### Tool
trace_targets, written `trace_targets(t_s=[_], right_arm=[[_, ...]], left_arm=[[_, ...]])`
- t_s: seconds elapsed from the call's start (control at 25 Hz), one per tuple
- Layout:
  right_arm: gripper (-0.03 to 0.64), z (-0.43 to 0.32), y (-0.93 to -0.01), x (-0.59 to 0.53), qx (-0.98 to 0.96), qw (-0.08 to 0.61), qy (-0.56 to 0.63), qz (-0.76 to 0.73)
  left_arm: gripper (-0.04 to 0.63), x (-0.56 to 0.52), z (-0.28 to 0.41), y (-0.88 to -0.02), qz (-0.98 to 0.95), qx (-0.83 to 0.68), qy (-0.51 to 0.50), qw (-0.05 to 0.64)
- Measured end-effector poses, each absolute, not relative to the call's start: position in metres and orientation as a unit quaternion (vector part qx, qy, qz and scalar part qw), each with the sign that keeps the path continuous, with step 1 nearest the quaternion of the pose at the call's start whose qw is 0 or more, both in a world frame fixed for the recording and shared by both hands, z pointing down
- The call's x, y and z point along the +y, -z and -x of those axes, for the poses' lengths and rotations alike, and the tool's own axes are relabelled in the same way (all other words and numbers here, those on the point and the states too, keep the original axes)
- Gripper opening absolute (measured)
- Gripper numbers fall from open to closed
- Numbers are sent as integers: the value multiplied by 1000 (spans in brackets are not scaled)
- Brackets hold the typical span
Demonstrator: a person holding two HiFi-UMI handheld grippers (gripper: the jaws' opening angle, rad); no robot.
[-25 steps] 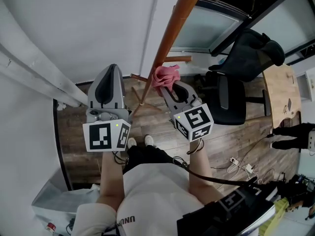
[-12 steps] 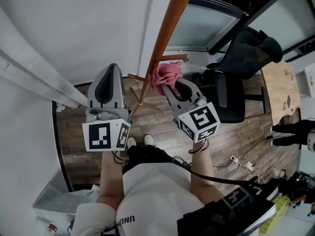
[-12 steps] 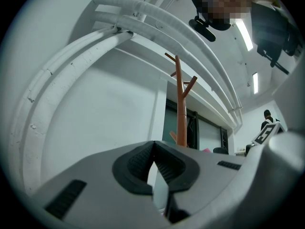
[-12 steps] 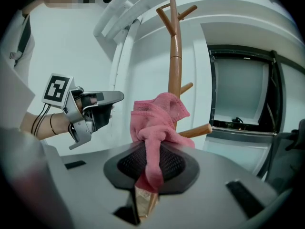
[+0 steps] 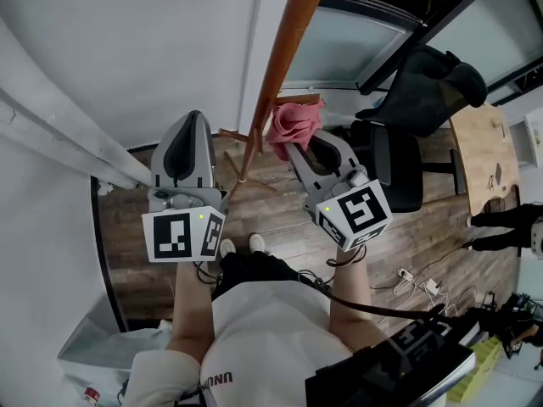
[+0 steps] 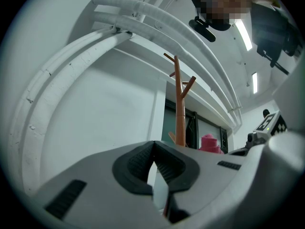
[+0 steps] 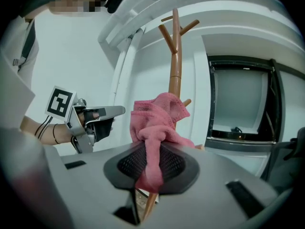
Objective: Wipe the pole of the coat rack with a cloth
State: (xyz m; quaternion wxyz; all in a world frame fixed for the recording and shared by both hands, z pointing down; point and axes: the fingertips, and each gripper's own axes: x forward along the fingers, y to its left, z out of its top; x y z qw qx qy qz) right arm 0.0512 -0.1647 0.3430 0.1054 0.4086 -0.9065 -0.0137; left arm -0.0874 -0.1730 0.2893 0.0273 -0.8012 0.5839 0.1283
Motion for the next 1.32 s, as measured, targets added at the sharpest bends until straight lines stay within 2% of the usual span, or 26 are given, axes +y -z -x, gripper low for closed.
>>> trace_targets(t_s=[0.4, 1.32], right_arm=[[72, -52, -321, -164, -909, 56, 15, -412], [72, -53, -317, -171, -907, 56, 23, -417]], left_arm=[[14, -172, 91, -290, 799, 588, -126, 27], [14, -179, 91, -295, 797, 590, -123, 21]])
